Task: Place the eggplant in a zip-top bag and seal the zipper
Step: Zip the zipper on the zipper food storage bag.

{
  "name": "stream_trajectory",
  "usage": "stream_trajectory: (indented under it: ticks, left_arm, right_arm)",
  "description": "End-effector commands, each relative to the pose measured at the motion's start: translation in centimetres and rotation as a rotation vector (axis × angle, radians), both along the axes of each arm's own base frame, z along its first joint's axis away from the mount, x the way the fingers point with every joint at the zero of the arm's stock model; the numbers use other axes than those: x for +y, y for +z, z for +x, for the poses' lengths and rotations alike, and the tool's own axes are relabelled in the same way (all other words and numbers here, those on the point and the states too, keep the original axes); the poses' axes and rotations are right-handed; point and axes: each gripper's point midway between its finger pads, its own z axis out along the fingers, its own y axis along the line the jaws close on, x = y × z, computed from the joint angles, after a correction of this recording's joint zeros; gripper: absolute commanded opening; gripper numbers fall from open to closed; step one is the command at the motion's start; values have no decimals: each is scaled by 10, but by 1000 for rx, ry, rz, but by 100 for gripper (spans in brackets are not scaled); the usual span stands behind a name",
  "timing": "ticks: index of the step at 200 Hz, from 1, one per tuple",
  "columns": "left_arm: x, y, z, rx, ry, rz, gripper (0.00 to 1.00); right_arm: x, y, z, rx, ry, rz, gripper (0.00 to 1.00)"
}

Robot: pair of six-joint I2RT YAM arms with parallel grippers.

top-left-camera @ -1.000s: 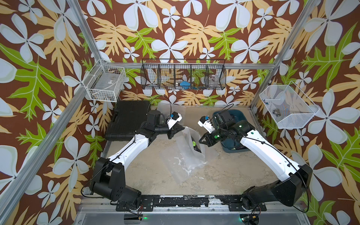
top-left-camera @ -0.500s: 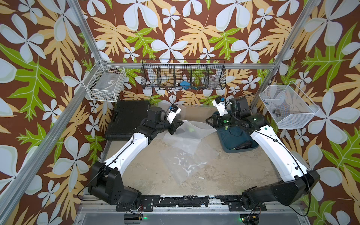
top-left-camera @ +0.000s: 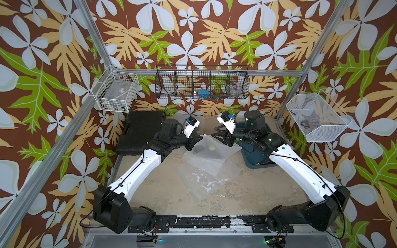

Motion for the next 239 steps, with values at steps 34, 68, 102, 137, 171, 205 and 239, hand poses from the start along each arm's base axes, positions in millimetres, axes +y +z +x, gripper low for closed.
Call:
stream_trajectory:
  ticks: [34, 68, 102, 137, 171, 205, 239]
  left_arm:
    - [0, 6, -5, -30, -19, 12, 0]
    - [2, 7, -6, -40, -16, 20, 0]
    - [1, 5, -5, -38, -18, 22, 0]
    - [0, 6, -5, -37, -21, 17, 0]
    - [0, 8, -4, -37, -20, 14, 0]
    - [-1, 7, -2, -36, -21, 11, 0]
    - [1, 9, 2, -42, 5, 7, 0]
  right_arm:
    - [24, -4, 13, -108, 22, -52, 34]
    - [21, -10, 14, -126, 13, -71, 31]
    - [24, -21, 7, -96, 54, -79, 29]
    - [23, -27, 13, -94, 32, -99, 27]
    - [27, -29, 14, -86, 48, -97, 25]
    - [27, -34, 15, -76, 48, -109, 20]
    - [25, -39, 16, -70, 39, -129, 11]
